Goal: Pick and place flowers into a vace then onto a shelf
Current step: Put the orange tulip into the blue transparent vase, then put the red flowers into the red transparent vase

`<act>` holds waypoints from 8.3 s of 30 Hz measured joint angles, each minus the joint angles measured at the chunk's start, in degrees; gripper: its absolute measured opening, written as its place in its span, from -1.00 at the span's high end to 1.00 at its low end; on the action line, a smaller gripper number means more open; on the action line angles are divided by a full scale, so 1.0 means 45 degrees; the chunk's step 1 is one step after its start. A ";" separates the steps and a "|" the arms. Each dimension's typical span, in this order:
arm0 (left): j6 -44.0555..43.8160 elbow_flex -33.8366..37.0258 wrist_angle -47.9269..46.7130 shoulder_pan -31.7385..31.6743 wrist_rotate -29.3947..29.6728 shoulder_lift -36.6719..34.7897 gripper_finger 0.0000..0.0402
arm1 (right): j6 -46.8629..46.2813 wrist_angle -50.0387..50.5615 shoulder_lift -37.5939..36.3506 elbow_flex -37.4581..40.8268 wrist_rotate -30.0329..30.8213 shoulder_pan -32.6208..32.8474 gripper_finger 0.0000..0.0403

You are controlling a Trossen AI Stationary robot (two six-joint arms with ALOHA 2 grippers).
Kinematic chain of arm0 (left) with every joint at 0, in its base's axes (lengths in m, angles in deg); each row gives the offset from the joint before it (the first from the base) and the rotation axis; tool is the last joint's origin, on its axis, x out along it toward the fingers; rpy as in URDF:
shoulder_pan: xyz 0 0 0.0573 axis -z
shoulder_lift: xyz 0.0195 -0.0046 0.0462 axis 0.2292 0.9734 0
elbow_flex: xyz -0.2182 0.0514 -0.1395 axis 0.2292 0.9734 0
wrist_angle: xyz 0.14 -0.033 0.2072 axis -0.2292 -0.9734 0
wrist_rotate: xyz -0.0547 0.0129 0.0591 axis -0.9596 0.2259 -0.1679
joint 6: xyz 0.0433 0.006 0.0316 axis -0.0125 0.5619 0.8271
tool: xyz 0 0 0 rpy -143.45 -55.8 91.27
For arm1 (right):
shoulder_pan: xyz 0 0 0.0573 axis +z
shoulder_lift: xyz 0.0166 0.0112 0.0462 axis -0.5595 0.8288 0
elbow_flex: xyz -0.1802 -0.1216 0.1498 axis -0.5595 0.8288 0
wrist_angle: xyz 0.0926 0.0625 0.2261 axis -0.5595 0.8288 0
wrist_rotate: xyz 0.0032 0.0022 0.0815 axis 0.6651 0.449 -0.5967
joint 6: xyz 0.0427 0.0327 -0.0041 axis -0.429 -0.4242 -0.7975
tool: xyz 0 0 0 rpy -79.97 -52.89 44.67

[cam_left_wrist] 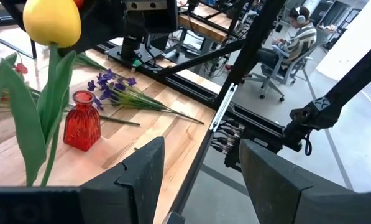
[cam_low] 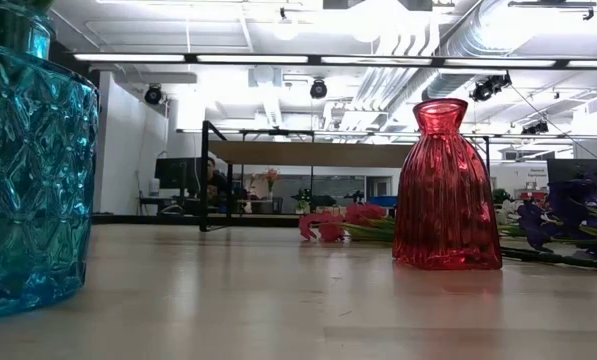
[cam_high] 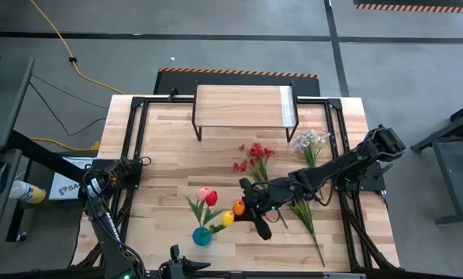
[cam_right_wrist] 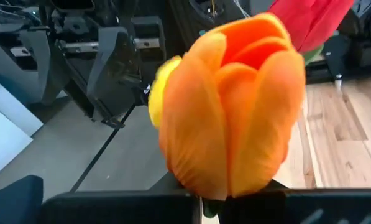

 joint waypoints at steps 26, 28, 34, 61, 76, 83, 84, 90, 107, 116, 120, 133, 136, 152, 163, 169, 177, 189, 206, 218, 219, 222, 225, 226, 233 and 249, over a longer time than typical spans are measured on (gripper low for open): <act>-0.0005 0.0000 -0.0192 -0.0005 0.0055 0.0000 -0.19 | -0.0285 -0.0739 0.0505 -0.0406 0.0123 0.0277 0.94; -0.0005 0.0000 -0.0192 -0.0005 0.0069 0.0000 -0.19 | -0.0291 -0.0734 0.0505 -0.0406 0.0122 0.0277 0.94; -0.0005 0.0000 -0.0206 -0.0005 0.0096 0.0000 -0.19 | -0.0275 -0.0715 0.0505 -0.0406 0.0048 0.0277 0.94; -0.0005 0.0000 -0.0226 -0.0010 0.0334 0.0000 -0.19 | -0.0300 -0.1744 0.1020 -0.0391 -0.0418 0.0277 0.94; 0.0019 0.0000 -0.0274 -0.0015 0.0418 0.0000 -0.19 | -0.0392 -0.1897 0.1282 -0.0391 -0.0303 0.0277 0.94; 0.0039 0.0000 -0.0274 -0.0015 0.0431 0.0000 -0.19 | 0.0001 -0.1792 0.1282 -0.0391 -0.0622 0.0272 0.94; 0.0044 0.0000 -0.0269 -0.0015 0.0431 0.0000 -0.19 | 0.0059 -0.1790 0.1282 -0.0391 -0.0716 0.0272 0.94; 0.0039 0.0000 -0.0269 -0.0015 0.0431 0.0000 -0.19 | 0.0354 -0.1788 0.1282 -0.0391 -0.1095 0.0272 0.91; 0.0034 0.0000 -0.0269 -0.0014 0.0431 0.0000 -0.19 | 0.0675 -0.1350 0.1273 -0.0391 -0.1255 0.0157 -0.08; 0.0029 0.0000 -0.0264 -0.0010 0.0417 0.0000 -0.19 | 0.0554 -0.0998 0.1214 -0.0391 -0.3021 -0.0369 -0.27; 0.0028 0.0000 -0.0264 -0.0010 0.0417 0.0000 -0.19 | 0.0573 -0.0989 0.1214 -0.0391 -0.3821 -0.0529 -0.27; -0.0049 0.0000 -0.0254 -0.0010 0.0378 0.0000 -0.19 | 0.0606 -0.0652 0.1050 -0.0386 -0.5605 -0.1243 -0.28; -0.0049 0.0000 -0.0197 -0.0010 0.0371 0.0000 -0.19 | 0.0787 0.0335 0.0546 -0.0386 -0.5714 -0.1438 -0.28; -0.1954 -0.0005 0.0155 0.0005 -0.1270 0.0000 -0.19 | 0.2448 0.6609 -0.3511 -0.0386 -0.4370 -0.1836 -0.27; -0.5046 -0.0005 0.0532 -0.0005 -0.3031 0.0000 -0.19 | 0.2357 0.7872 -0.5069 -0.0386 -0.4020 -0.1817 -0.27; -0.5980 -0.0005 0.0492 -0.0005 -0.3414 0.0000 -0.19 | 0.2252 1.0973 -0.5893 -0.0386 -0.4081 -0.1817 -0.27; -0.6057 -0.0005 0.0028 -0.0010 -0.3377 0.0000 -0.19 | -0.0083 1.6433 -0.6375 -0.0378 -0.2889 -0.1826 -0.27; -0.6218 -0.0005 -0.0702 -0.0487 -0.3997 0.0000 -0.19 | -0.0475 1.4418 -0.6159 0.1081 -0.0490 -0.2013 -0.27; -0.6762 -0.0005 -0.0284 -0.0563 -0.5368 0.0000 -0.19 | -0.1779 0.8150 -0.6139 0.5719 -0.2037 -0.3182 -0.27; -0.6793 -0.0005 -0.0371 -0.0583 -0.5373 0.0000 -0.19 | -0.1520 0.7517 -0.4422 0.5226 -0.2382 -0.4029 -0.27; -0.6800 -0.0005 -0.0366 -0.0583 -0.5378 0.0000 -0.19 | -0.1365 0.7692 -0.4009 0.4961 -0.2339 -0.4023 -0.27; -0.6955 -0.0005 -0.0366 -0.0583 -0.5378 0.0000 -0.19 | -0.0724 0.8670 -0.2862 0.4157 -0.1807 -0.4117 -0.27; -0.7053 -0.0005 -0.0368 -0.0583 -0.5547 0.0000 -0.19 | -0.0308 0.9180 -0.1961 0.3603 -0.1536 -0.4383 -0.27; -0.7057 -0.0005 -0.0364 -0.0588 -0.5636 0.0000 -0.19 | -0.0178 0.9199 -0.1729 0.3506 -0.1527 -0.4485 -0.27; -0.7078 -0.0005 -0.0379 -0.0583 -0.5650 0.0000 -0.19 | -0.0395 0.9275 -0.0692 0.3669 -0.1566 -0.5330 -0.27; -0.7084 -0.0005 -0.0842 -0.0583 -0.5641 0.0000 -0.19 | -0.1760 0.7669 0.0603 0.3995 -0.1090 -0.5508 -0.25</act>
